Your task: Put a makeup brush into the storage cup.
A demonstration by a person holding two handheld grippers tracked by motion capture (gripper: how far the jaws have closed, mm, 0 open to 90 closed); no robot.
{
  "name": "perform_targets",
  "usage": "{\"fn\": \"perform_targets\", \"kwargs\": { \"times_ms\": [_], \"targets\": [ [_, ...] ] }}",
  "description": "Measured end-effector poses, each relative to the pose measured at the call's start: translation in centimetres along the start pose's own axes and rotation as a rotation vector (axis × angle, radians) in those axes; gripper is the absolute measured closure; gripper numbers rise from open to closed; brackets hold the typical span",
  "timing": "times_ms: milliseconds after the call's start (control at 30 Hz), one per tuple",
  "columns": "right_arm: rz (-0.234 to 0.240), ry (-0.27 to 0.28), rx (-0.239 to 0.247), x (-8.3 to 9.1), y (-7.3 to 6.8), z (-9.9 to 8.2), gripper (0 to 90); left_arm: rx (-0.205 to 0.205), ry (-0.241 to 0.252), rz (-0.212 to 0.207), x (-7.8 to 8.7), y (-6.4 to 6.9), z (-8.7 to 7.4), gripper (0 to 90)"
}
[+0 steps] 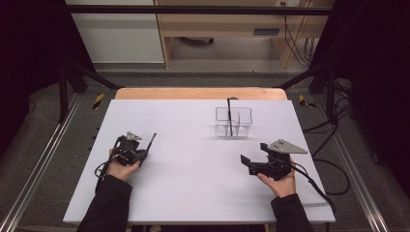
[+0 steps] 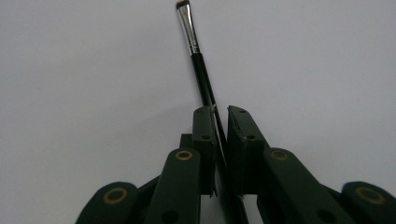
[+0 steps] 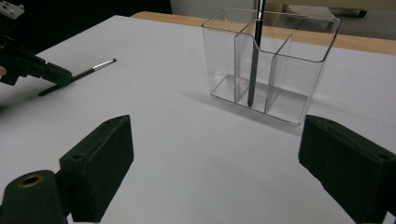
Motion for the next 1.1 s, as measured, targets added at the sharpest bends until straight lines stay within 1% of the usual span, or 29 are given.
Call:
{"fn": "perform_targets", "kwargs": {
  "times_ms": [67, 267, 467, 500, 533, 633, 867, 967, 1067, 1100],
  "targets": [
    [0.000, -0.001, 0.000, 0.0, 0.0, 0.0, 10.8, -0.016, -0.005, -0.017, 0.0, 0.2, 0.0, 81.8],
    [-0.001, -0.002, 0.001, 0.0, 0.0, 0.0, 10.8, -0.039, -0.012, -0.034, 0.1, 0.5, 0.0, 82.8],
    [0.001, -0.002, 0.000, 0.0, 0.0, 0.0, 10.8, -0.040, -0.010, -0.036, 0.0, 0.5, 0.0, 82.3],
    [0.002, -0.001, 0.003, 0.0, 0.0, 0.0, 10.8, -0.034, -0.005, -0.037, 0.0, 0.5, 0.0, 82.2],
    [0.003, -0.001, 0.002, 0.0, 0.0, 0.0, 10.8, -0.034, -0.005, -0.037, 0.0, 0.5, 0.0, 80.5],
    [0.000, -0.002, 0.000, 0.0, 0.1, 0.0, 10.7, -0.028, 0.017, -0.033, 0.3, 0.4, 0.3, 73.1],
    [0.001, -0.003, 0.001, 0.1, 0.1, 0.0, 10.7, -0.029, 0.033, -0.035, 0.9, 0.6, 0.8, 59.6],
    [0.004, -0.003, 0.003, 0.1, 0.1, 0.0, 10.7, -0.034, 0.039, -0.038, 1.3, 0.7, 1.2, 55.2],
    [0.006, -0.003, 0.001, 0.1, 0.1, 0.0, 10.7, -0.029, 0.052, -0.038, 1.5, 0.7, 1.5, 51.5],
    [0.006, -0.003, 0.001, 0.1, 0.1, 0.0, 10.7, -0.026, 0.055, -0.040, 1.7, 0.7, 1.5, 51.5]
  ]
}}
Point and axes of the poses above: each handheld gripper's, and its own axes: x roughly backward along the jaws, z roughly out of its top, y roughly to its right, the point moved 5 cm from there along -x, roughly forward along the jaws, and after that the axes turned 11 degrees about y, right-handed, at the moved point
